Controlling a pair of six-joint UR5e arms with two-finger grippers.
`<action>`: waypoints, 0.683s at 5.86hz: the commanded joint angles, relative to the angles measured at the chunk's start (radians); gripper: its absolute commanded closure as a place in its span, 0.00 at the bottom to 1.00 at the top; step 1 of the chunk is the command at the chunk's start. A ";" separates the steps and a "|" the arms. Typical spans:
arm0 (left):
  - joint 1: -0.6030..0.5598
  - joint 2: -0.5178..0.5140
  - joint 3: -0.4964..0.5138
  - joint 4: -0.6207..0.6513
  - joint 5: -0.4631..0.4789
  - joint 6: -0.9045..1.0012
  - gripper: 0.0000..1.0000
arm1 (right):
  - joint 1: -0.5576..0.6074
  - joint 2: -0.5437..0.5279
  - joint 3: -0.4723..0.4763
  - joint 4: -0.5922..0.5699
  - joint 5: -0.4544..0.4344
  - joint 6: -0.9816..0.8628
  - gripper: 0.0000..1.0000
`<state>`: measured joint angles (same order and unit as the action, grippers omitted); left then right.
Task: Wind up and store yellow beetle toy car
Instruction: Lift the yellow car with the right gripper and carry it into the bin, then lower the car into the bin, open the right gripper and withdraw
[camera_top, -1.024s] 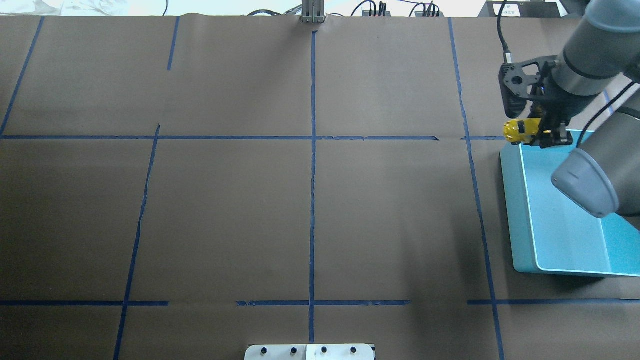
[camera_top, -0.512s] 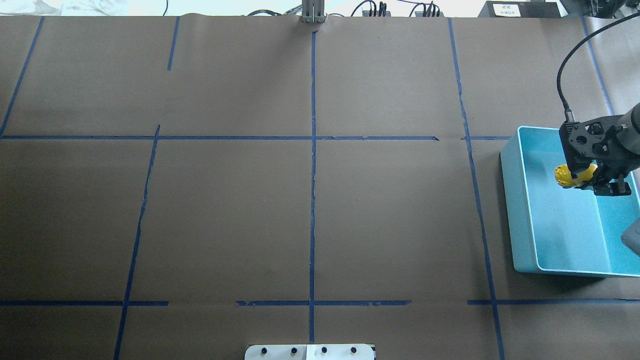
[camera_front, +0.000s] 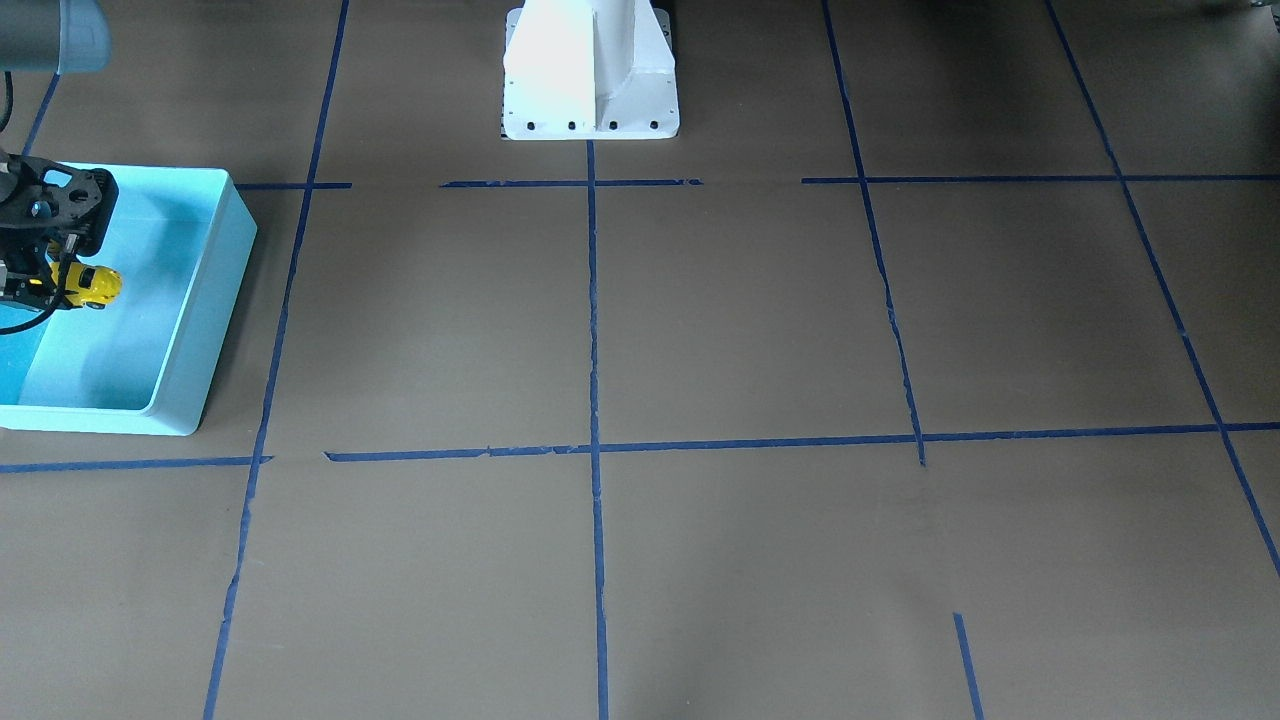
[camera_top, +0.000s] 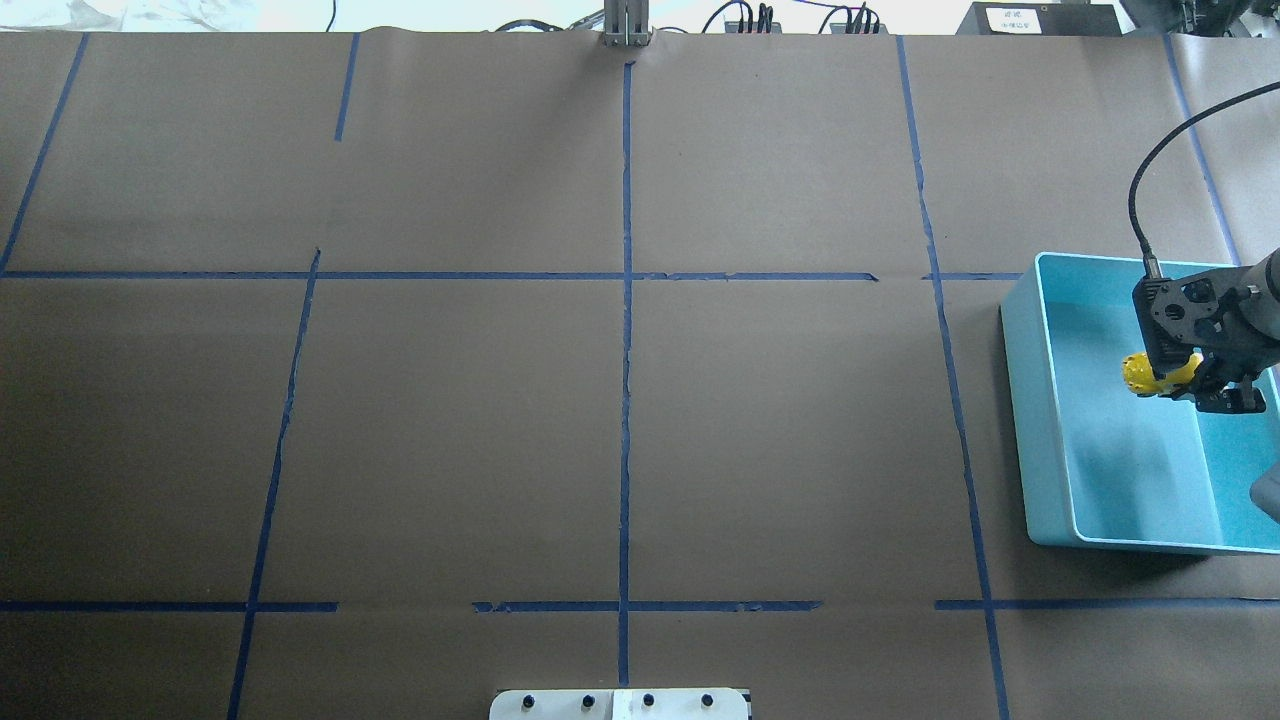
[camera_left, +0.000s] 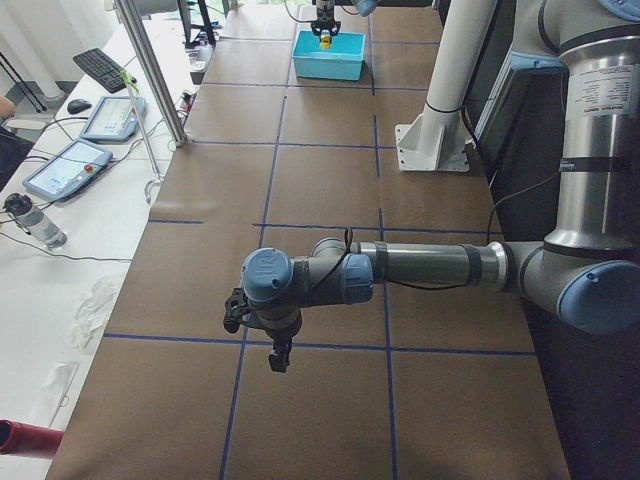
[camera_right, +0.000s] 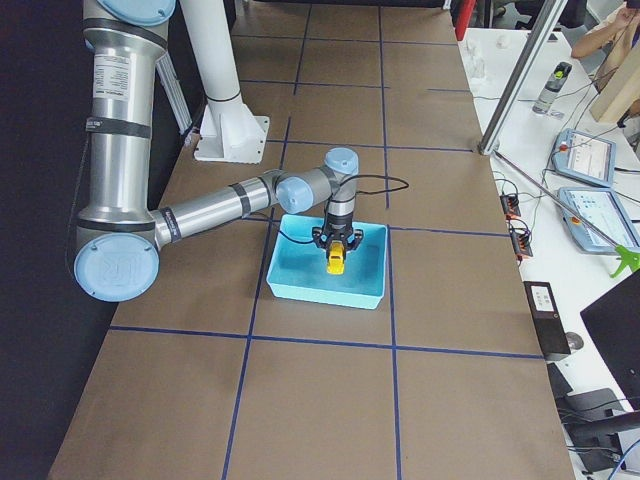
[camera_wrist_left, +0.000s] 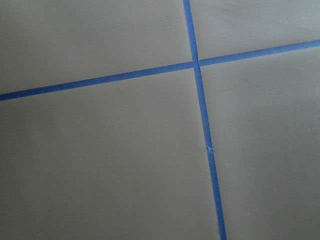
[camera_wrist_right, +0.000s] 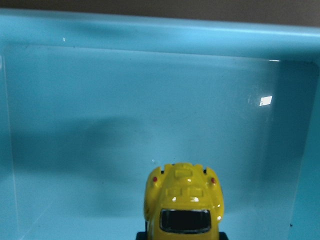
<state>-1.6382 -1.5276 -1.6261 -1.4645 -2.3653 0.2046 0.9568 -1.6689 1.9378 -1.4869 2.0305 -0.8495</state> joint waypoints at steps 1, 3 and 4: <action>0.000 0.001 0.002 -0.002 -0.002 -0.017 0.00 | -0.032 -0.003 -0.060 0.062 0.017 0.053 0.74; 0.000 0.000 0.000 -0.002 0.001 -0.013 0.00 | -0.073 0.001 -0.072 0.065 0.019 0.053 0.73; 0.000 -0.002 0.002 -0.002 0.003 -0.013 0.00 | -0.087 0.011 -0.089 0.066 0.019 0.052 0.71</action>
<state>-1.6383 -1.5283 -1.6252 -1.4665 -2.3636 0.1912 0.8858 -1.6651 1.8615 -1.4221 2.0494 -0.7974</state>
